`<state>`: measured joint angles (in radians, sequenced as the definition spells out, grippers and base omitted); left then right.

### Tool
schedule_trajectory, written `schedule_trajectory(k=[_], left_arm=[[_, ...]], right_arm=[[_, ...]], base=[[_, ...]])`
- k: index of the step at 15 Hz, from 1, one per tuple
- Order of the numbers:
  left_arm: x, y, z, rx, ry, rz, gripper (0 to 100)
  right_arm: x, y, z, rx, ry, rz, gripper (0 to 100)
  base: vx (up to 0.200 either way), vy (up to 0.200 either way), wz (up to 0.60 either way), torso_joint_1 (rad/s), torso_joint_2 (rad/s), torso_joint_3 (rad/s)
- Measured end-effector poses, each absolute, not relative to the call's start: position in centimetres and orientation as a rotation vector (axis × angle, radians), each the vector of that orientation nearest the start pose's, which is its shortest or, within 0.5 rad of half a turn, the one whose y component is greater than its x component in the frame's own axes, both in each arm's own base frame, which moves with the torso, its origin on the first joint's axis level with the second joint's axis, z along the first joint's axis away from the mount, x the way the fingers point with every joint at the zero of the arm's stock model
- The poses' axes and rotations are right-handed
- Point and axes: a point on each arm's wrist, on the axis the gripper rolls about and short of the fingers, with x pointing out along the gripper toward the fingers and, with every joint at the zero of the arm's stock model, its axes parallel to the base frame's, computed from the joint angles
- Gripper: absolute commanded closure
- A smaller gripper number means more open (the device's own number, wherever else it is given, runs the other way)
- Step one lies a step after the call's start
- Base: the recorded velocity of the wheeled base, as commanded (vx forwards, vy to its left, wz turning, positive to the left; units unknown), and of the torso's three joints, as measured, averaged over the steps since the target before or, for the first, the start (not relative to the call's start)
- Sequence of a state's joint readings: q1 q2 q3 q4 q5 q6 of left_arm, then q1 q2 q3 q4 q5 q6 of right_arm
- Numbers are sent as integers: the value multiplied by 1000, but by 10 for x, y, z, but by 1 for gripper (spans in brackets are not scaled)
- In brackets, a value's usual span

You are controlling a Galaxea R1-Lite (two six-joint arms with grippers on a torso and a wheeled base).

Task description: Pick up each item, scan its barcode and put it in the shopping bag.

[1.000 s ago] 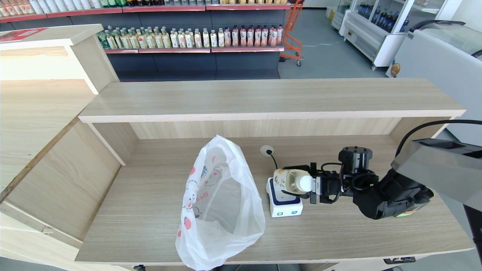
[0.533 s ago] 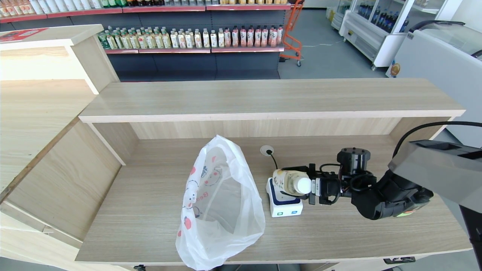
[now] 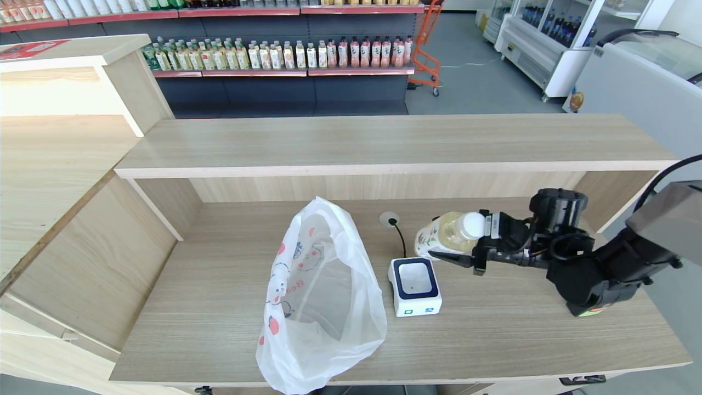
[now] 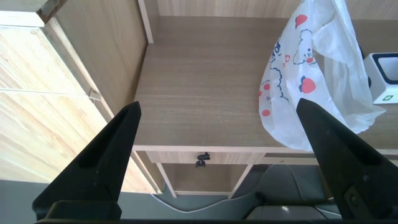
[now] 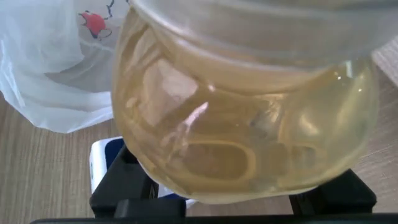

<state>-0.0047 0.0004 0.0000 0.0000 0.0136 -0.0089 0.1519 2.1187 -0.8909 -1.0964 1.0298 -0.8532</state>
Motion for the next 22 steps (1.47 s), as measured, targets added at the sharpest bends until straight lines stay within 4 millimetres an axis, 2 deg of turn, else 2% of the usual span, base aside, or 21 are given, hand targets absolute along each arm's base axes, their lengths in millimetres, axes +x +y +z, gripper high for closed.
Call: schedule_trajectory(k=[1,3,5,8,14,16,22], left_arm=[[-23,0,75,-9,0,9,0],[-23,0,75,-9,1,9,0],[-23,0,75,-9,0,9,0],[-23,0,75,-9,0,9,0],[-23,0,75,-4,0,9,0],[-23,0,75,-6,0,9,0],[-23,0,75,-6,0,9,0]], right_arm=[[356,67,122,-608,-335,1134,100],[324,49,139,-380,-159,1048,100],[296,40,147,-121,15,884,100],[270,40,156,168,109,630,100],[246,38,160,203,111,604,100],[237,38,160,205,114,604,100],[224,37,160,206,113,608,100]], base=[[0,0,0,0,0,0],[0,0,0,0,0,0],[0,0,0,0,0,0],[0,0,0,0,0,0],[0,0,0,0,0,0],[-200,0,0,7,5,2],[-33,0,0,3,2,0]])
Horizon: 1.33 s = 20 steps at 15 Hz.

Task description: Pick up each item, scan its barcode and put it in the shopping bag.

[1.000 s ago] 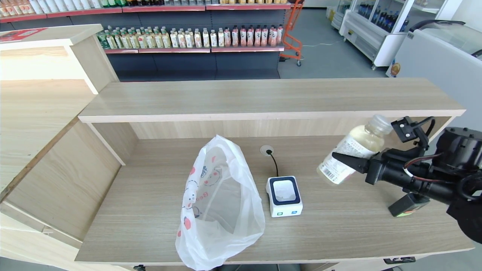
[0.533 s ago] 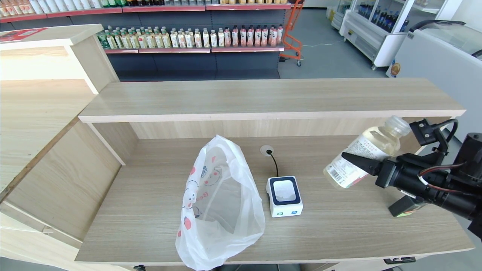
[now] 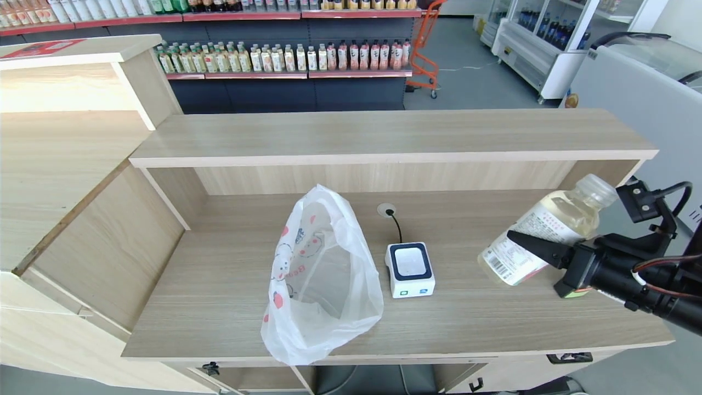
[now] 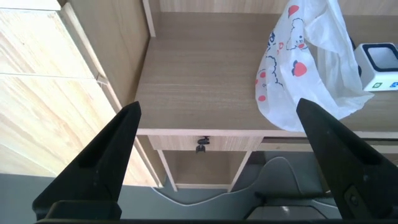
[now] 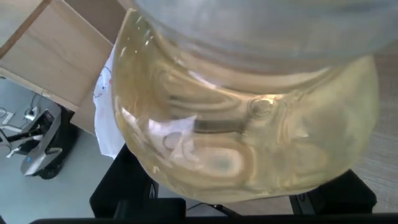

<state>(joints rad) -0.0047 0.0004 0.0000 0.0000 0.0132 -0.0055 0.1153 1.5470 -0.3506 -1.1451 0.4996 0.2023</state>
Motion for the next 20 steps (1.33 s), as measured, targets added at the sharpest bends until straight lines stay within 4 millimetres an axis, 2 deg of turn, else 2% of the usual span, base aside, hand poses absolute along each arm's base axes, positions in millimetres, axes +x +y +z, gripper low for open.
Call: schedule_trajectory(k=[7,11,16,20], left_arm=[[-23,0,75,-7,1,9,0],[-23,0,75,-6,1,9,0],[-23,0,75,-6,0,8,0],[-23,0,75,-6,0,9,0]], right_arm=[[214,36,159,248,134,605,100],[213,37,151,253,206,602,100],[236,44,127,182,285,613,100],[264,65,98,92,352,686,100]], base=[[0,200,0,8,9,1],[0,0,0,0,0,0],[0,0,0,0,0,0],[0,0,0,0,0,0]])
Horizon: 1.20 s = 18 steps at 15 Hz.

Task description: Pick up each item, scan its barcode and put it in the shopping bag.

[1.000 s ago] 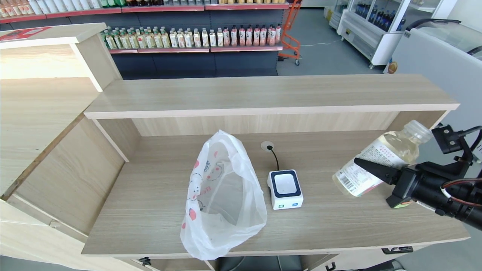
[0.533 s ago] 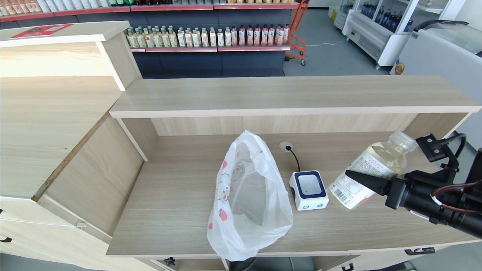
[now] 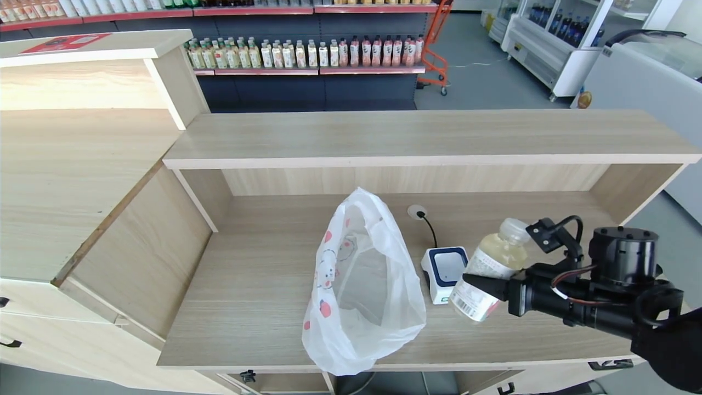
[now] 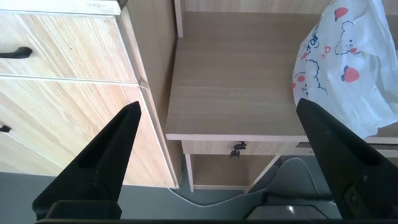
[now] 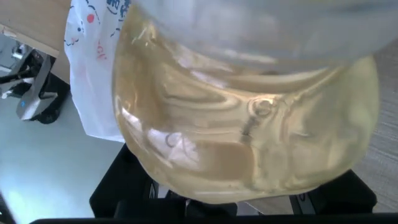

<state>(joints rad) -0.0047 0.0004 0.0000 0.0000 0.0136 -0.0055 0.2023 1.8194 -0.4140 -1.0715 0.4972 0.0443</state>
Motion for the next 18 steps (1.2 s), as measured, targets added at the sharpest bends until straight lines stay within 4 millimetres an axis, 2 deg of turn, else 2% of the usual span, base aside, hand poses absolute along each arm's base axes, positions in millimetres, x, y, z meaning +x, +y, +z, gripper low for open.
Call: schedule_trajectory(k=[2,5,8,14,18], left_arm=[[-23,0,75,-6,0,9,0],[-23,0,75,-6,0,9,0],[-23,0,75,-6,0,9,0],[-23,0,75,-6,0,9,0],[-23,0,75,-6,0,9,0]], right_arm=[[282,85,90,53,340,745,100],[313,119,88,29,283,826,100],[334,149,78,-28,236,891,100],[373,176,51,-203,128,936,100],[388,194,34,-263,88,963,100]], base=[[0,0,0,0,0,0],[0,0,0,0,0,0],[0,0,0,0,0,0],[0,0,0,0,0,0],[0,0,0,0,0,0]])
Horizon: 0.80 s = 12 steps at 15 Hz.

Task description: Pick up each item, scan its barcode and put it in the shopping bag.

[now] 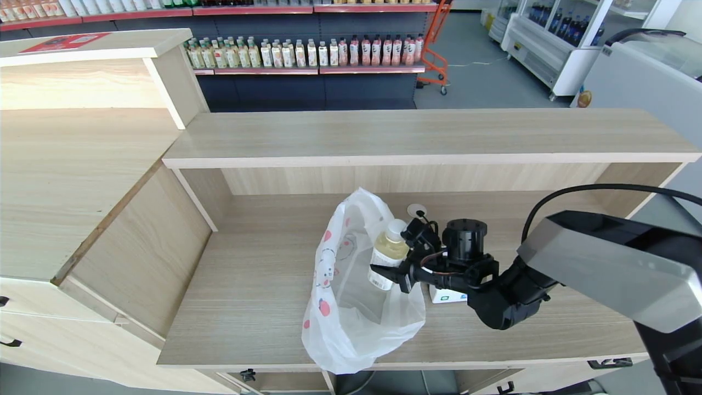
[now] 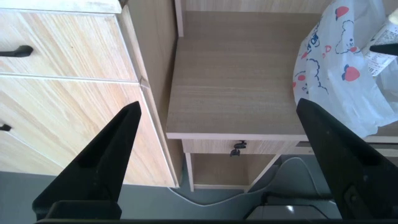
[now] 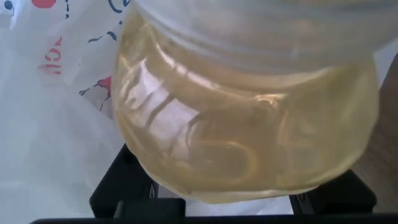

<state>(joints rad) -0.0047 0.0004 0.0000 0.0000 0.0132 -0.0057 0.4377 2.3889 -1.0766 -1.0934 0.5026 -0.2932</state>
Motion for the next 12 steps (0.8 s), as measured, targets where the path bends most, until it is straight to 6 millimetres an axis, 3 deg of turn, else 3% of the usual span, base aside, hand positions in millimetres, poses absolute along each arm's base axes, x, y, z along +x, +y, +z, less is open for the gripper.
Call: schedule_trajectory(k=[6,7,12], left_arm=[[-23,0,75,-6,0,9,0],[-23,0,75,-6,0,9,0],[-23,0,75,-6,0,9,0]], right_arm=[[403,212,12,-349,32,987,100],[404,213,10,-353,32,989,0],[406,211,8,-278,78,980,0]], base=[[0,0,0,0,0,0],[0,0,0,0,0,0],[0,0,0,0,0,0]])
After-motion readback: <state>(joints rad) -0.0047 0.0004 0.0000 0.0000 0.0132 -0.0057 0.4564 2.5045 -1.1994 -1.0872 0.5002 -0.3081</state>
